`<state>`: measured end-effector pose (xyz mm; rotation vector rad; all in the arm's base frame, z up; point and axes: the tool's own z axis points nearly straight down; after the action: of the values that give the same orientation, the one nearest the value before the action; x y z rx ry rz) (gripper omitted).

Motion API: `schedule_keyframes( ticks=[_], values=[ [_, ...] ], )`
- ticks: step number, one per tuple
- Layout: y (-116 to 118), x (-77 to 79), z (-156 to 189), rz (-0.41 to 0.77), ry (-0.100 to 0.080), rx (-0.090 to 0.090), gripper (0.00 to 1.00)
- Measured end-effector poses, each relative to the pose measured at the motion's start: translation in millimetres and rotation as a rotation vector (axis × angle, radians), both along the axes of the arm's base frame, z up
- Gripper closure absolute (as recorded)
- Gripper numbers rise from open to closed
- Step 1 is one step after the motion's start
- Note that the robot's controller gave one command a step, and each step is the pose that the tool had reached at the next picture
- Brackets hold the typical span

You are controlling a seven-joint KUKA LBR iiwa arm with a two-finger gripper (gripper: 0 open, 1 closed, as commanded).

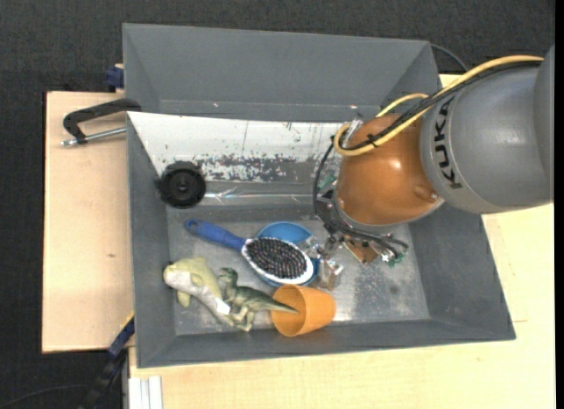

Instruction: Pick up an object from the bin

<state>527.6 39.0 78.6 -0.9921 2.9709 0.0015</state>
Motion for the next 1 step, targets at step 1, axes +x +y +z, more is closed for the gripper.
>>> schedule_keyframes(
  ticks=[1],
  values=[
    [-4.8, 32.8, -7.2, -0.12, 0.006, 0.0, 1.0]
  ],
)
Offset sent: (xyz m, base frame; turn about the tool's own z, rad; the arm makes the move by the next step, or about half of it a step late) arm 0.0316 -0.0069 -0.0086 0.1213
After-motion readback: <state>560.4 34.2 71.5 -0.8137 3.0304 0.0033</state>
